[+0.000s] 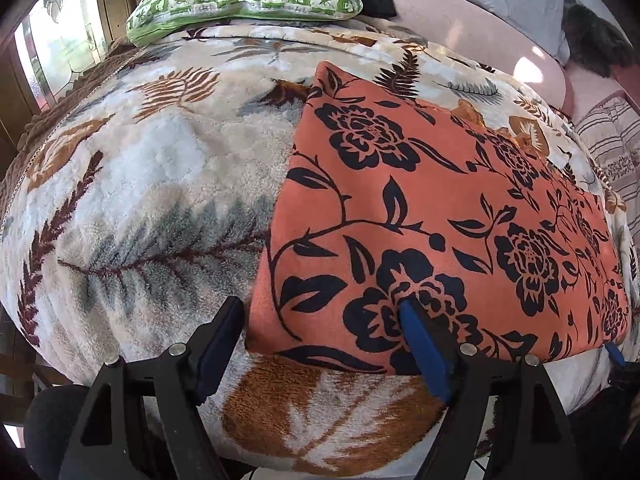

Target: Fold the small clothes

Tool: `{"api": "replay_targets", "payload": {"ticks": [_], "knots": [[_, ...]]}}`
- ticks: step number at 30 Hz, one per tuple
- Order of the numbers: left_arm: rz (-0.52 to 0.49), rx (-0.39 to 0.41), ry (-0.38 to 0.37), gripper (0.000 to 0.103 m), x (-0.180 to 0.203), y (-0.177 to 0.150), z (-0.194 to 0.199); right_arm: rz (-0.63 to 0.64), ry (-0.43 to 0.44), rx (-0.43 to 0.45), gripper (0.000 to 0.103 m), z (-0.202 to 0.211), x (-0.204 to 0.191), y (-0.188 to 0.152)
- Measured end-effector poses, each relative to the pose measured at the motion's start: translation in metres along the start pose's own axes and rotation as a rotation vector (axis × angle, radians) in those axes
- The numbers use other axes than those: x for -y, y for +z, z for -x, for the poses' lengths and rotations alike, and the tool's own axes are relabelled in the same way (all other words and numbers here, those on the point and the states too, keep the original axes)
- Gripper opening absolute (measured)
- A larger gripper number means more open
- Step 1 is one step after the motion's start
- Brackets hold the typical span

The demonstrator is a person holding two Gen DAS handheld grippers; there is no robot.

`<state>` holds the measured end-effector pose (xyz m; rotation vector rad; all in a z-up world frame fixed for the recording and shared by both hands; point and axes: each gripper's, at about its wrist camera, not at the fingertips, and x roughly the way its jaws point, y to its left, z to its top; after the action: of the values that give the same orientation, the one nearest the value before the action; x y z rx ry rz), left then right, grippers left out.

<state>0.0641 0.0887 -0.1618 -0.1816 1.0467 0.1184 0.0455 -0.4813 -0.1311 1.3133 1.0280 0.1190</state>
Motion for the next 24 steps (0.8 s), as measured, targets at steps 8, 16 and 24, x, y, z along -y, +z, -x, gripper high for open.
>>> {"api": "replay_targets", "payload": {"ticks": [8,16,24], "knots": [[-0.059,0.166,0.032,0.081,0.024,0.015,0.042,0.167,-0.134,0.131,0.01,0.017,-0.033,0.0],[-0.24,0.215,-0.029,0.081,0.09,0.029,0.032,0.219,-0.268,0.141,0.052,0.043,-0.023,0.011],[-0.26,0.095,-0.06,0.081,0.11,0.032,-0.013,0.407,-0.104,0.067,0.086,0.02,-0.091,0.081]]}}
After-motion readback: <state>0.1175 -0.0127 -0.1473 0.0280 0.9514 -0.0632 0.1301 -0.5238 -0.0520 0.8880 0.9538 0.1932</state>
